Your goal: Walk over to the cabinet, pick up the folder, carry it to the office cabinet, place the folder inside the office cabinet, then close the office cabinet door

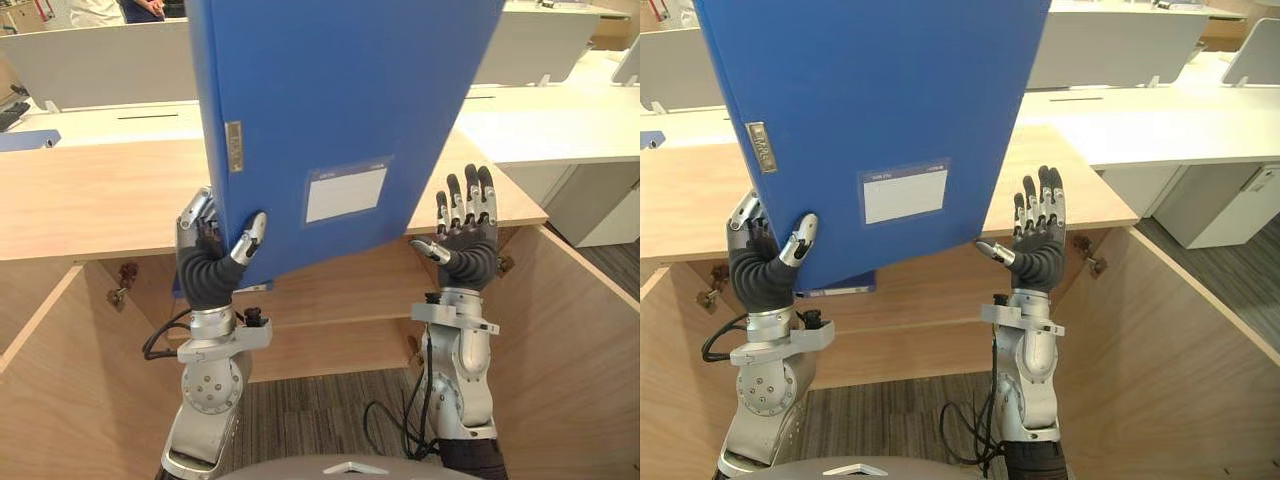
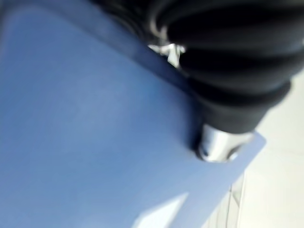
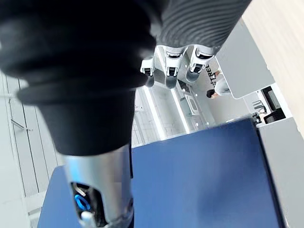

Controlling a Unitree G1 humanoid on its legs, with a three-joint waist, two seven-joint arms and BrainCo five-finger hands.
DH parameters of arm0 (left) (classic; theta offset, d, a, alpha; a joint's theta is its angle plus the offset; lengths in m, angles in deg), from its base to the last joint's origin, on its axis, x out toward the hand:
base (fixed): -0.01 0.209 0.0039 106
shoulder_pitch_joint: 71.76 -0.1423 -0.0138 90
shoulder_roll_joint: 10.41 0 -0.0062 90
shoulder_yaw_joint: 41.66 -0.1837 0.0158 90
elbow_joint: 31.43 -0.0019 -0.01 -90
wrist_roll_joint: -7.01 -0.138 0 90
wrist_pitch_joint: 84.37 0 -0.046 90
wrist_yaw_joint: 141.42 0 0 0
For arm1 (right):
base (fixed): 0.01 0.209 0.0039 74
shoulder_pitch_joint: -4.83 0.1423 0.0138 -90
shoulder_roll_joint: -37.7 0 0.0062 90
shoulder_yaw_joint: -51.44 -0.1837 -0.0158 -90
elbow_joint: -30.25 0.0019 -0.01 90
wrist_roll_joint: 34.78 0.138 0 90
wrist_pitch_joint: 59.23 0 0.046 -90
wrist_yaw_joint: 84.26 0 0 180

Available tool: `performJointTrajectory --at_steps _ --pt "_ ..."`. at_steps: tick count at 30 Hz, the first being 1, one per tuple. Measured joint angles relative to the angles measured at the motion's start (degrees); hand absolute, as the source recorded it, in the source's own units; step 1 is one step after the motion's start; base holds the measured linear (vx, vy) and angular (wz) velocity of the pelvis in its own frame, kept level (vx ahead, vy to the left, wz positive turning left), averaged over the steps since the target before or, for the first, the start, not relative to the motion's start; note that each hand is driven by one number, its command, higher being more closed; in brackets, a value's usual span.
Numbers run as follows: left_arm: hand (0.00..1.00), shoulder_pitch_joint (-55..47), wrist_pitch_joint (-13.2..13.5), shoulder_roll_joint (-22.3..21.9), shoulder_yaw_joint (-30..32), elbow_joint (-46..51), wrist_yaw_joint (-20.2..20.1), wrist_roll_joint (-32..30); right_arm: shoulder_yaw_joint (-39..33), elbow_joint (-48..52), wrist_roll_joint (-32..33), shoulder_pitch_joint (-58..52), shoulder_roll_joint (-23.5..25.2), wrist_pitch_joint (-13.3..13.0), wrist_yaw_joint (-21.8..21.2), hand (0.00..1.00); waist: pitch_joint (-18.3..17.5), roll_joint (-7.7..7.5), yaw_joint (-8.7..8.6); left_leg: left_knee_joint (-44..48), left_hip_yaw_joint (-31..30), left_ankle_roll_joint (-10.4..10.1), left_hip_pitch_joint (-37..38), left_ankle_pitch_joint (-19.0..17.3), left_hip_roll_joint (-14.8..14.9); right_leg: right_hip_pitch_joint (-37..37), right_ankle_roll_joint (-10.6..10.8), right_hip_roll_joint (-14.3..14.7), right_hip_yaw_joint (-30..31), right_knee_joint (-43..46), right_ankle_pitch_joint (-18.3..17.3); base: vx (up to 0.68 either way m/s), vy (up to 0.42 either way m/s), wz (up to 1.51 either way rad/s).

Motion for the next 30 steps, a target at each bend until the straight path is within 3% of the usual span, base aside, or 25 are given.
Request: performJointTrajectory --at_steps 9,16,17,29,30 --pt "1.0 0.0 0.9 1.7 -2.1 -3.0 -3.4 1.3 0.3 -0.5 0.0 3.0 -3.4 0.5 -1.2 0.0 0.0 -0.21 0.92 0.0 -0.4 0.5 -0.1 0.4 -0.6 0.1 0.3 -0.5 -0.3 0.2 0.1 -0.01 0.003 0.02" --pt "1.0 0.0 1.6 2.3 -2.1 -4.3 -4.4 1.8 0.1 -2.2 1.7 5.1 -7.2 1.8 -4.8 0.0 -0.2 -0.82 0.96 -0.1 -0.9 0.6 -0.2 0.8 -0.6 0.1 0.3 -0.6 -0.6 0.1 0.1 -0.03 -0.003 0.03" --pt "1.0 0.0 1.7 2.5 -2.1 -4.5 -4.7 1.8 0.1 -2.7 2.4 5.4 -7.4 1.9 -5.3 1.0 -0.3 -0.91 0.99 -0.1 -0.9 0.6 -0.2 0.9 -0.6 0.0 0.3 -0.6 -0.6 0.1 0.1 -0.03 -0.004 0.03" --pt "1.0 -0.7 2.9 7.3 0.6 -8.4 -7.8 1.7 0.7 -5.7 8.0 5.4 -15.3 5.6 -12.8 1.0 -0.4 -1.34 1.54 -0.1 -1.5 0.8 -1.1 1.6 -0.7 -0.4 0.4 -0.7 -1.2 -0.1 0.6 -0.01 0.0 0.02" --pt "0.0 -0.7 2.9 7.7 1.1 -8.4 -7.9 1.6 1.0 -6.3 8.0 5.4 -15.6 5.7 -14.0 1.0 -0.4 -1.38 1.55 -0.1 -1.5 0.8 -1.1 1.7 -0.7 -0.5 0.4 -0.7 -1.2 -0.1 0.6 0.0 0.0 0.0"
